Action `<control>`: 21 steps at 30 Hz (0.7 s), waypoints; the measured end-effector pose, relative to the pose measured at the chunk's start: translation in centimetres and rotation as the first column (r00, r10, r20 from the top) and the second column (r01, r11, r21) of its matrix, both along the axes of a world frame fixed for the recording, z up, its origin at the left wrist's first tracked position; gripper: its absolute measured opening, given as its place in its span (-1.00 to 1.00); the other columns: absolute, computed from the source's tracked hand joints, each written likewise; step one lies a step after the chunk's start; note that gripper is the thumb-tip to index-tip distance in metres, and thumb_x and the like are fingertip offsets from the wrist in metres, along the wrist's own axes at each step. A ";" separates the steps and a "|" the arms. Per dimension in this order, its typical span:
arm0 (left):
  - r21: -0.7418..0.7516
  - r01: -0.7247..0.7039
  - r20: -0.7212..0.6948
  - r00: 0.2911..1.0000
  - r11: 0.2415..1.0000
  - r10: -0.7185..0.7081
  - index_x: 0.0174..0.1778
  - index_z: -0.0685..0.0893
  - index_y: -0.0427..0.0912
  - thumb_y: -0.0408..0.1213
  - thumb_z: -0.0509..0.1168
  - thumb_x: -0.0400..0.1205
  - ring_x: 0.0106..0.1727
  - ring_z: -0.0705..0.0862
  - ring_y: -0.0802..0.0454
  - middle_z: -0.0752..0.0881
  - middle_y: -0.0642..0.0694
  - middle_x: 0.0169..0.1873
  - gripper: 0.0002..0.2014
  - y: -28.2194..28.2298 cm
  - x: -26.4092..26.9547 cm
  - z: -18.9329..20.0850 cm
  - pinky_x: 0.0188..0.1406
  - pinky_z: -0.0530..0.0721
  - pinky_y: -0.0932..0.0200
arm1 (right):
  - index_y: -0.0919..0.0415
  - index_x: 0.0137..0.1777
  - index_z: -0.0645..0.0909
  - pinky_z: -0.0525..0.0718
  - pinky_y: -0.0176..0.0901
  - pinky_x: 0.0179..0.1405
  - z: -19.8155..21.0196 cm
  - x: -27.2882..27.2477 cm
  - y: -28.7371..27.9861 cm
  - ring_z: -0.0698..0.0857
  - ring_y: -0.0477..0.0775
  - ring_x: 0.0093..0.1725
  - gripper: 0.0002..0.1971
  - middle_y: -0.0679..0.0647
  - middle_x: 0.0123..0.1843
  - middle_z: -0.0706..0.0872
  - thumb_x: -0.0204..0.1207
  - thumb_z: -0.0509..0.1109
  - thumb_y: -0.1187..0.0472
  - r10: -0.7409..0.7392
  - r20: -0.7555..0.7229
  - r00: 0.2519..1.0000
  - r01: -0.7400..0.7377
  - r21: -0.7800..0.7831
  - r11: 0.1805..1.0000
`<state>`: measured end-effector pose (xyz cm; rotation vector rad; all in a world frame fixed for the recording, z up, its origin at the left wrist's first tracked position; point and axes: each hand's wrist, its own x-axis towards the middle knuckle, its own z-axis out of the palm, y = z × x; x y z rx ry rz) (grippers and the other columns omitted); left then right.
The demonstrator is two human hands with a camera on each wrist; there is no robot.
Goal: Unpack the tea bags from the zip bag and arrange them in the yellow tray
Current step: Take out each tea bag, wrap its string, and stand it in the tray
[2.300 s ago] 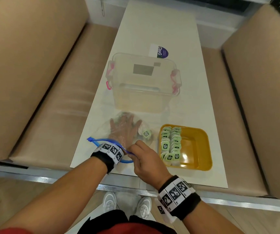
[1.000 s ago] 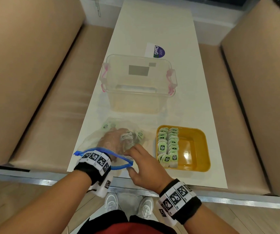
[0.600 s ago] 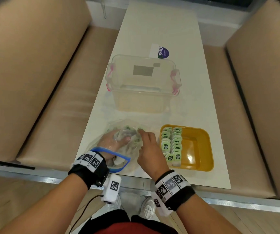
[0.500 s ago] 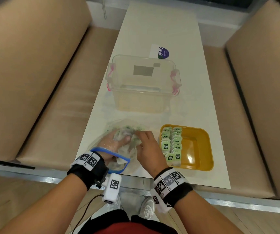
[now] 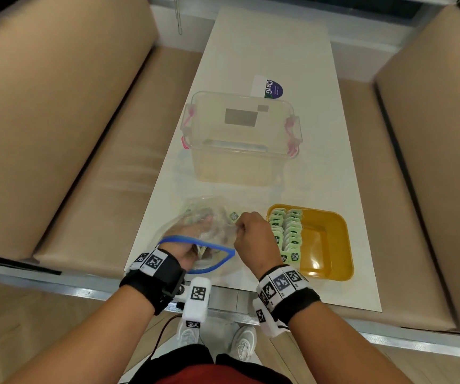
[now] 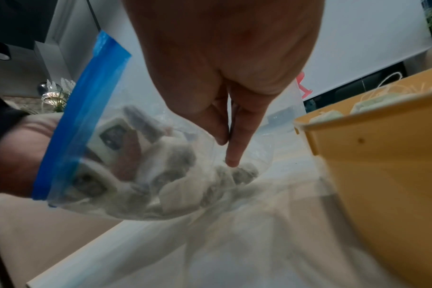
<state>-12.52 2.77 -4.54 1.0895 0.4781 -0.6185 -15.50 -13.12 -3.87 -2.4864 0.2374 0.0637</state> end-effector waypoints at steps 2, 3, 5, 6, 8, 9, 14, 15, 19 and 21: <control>-0.040 -0.113 -0.064 0.992 0.993 0.110 -0.05 0.80 -0.17 -0.34 0.49 0.54 -0.33 0.67 -0.16 0.77 -0.21 -0.28 -0.90 0.2 0.1 0.4 -0.30 0.62 -0.03 | 0.31 -0.04 0.62 0.62 0.07 -0.07 0.1 0.4 -0.1 0.62 0.23 -0.04 -0.84 0.21 0.00 0.61 0.52 0.21 0.45 -0.019 -0.020 1.000 0.019 -0.021 1.000; -0.059 -0.146 -0.082 0.987 0.987 0.141 0.02 0.78 -0.20 -0.36 0.47 0.58 -0.35 0.69 -0.14 0.78 -0.20 -0.29 -0.88 0.3 0.1 0.5 -0.34 0.65 0.00 | 0.31 -0.05 0.62 0.63 0.07 -0.08 0.2 0.6 -0.1 0.63 0.24 -0.04 -0.84 0.22 -0.01 0.61 0.51 0.21 0.45 -0.029 -0.033 0.999 0.028 -0.019 0.999; -0.090 -0.192 -0.145 0.973 0.977 0.177 0.08 0.77 -0.23 -0.40 0.42 0.64 -0.31 0.74 -0.16 0.81 -0.23 -0.25 -0.87 0.6 -0.1 0.9 -0.48 0.70 0.08 | 0.32 -0.06 0.61 0.65 0.06 -0.11 0.4 1.0 0.0 0.65 0.25 -0.04 -0.83 0.22 -0.01 0.60 0.49 0.21 0.48 -0.037 -0.064 0.997 0.035 -0.021 0.999; -0.104 -0.209 -0.185 0.965 0.972 0.187 0.12 0.78 -0.23 -0.40 0.41 0.65 -0.28 0.76 -0.17 0.82 -0.25 -0.19 -0.85 0.6 -0.2 1.0 -0.53 0.72 0.09 | 0.32 -0.06 0.60 0.65 0.05 -0.11 0.5 1.2 -0.1 0.65 0.25 -0.03 -0.84 0.22 0.00 0.60 0.48 0.22 0.48 -0.034 -0.081 0.996 0.032 -0.026 0.999; -0.141 -0.189 -0.221 0.963 0.972 0.155 0.23 0.77 -0.20 -0.30 0.44 0.63 -0.29 0.80 -0.17 0.81 -0.28 -0.05 -0.75 0.7 -0.5 1.0 -0.50 0.77 0.02 | 0.33 -0.04 0.60 0.63 0.04 -0.12 0.7 1.6 -0.2 0.64 0.25 -0.02 -0.85 0.24 0.02 0.60 0.48 0.25 0.48 -0.022 -0.109 0.994 0.019 -0.030 0.999; -0.159 -0.167 -0.220 0.967 0.973 0.130 0.29 0.75 -0.18 -0.23 0.48 0.59 -0.26 0.82 -0.17 0.81 -0.29 0.05 -0.65 0.8 -0.7 1.0 -0.45 0.79 -0.03 | 0.34 -0.03 0.60 0.62 0.02 -0.13 0.8 1.7 -0.2 0.63 0.25 -0.01 -0.86 0.24 0.03 0.60 0.47 0.27 0.48 -0.015 -0.119 0.993 0.012 -0.030 0.999; -0.268 -0.138 -0.264 0.962 0.954 0.065 0.15 0.71 -0.23 -0.27 0.49 0.45 -0.33 0.78 -0.07 0.75 -0.20 -0.11 -0.65 0.9 -1.2 1.0 -0.51 0.78 0.10 | 0.35 -0.01 0.60 0.59 -0.03 -0.14 1.2 2.8 -0.4 0.63 0.27 0.02 -0.80 0.26 0.05 0.63 0.40 0.26 0.48 -0.045 -0.136 0.990 0.041 -0.036 0.999; -0.294 -0.130 -0.271 0.961 0.947 0.048 0.14 0.69 -0.22 -0.27 0.49 0.46 -0.33 0.76 -0.05 0.72 -0.19 -0.12 -0.66 0.8 -1.3 1.1 -0.51 0.78 0.12 | 0.35 0.00 0.60 0.59 -0.04 -0.13 1.2 2.9 -0.4 0.63 0.27 0.02 -0.79 0.25 0.06 0.63 0.40 0.26 0.48 -0.053 -0.150 0.987 0.049 -0.035 0.998; -0.345 -0.139 -0.279 0.959 0.928 0.040 0.19 0.64 -0.26 -0.35 0.30 0.68 -0.36 0.75 -0.09 0.74 -0.21 -0.23 -0.81 0.8 -0.8 1.0 -0.52 0.77 0.05 | 0.32 0.11 0.58 0.51 -0.12 -0.15 1.1 3.1 -0.4 0.63 0.25 0.09 -0.74 0.23 0.12 0.62 0.43 0.28 0.47 -0.088 -0.176 0.980 0.093 0.024 0.995; -0.367 -0.151 -0.287 0.957 0.918 0.042 0.11 0.65 -0.28 -0.38 0.23 0.68 -0.44 0.67 -0.07 0.70 -0.18 -0.40 -0.85 0.4 -0.5 1.2 -0.63 0.63 0.16 | 0.28 0.26 0.51 0.50 -0.18 -0.09 1.7 2.3 -0.8 0.63 0.17 0.14 -0.64 0.17 0.17 0.62 0.47 0.29 0.47 -0.175 -0.129 0.976 0.197 0.175 0.965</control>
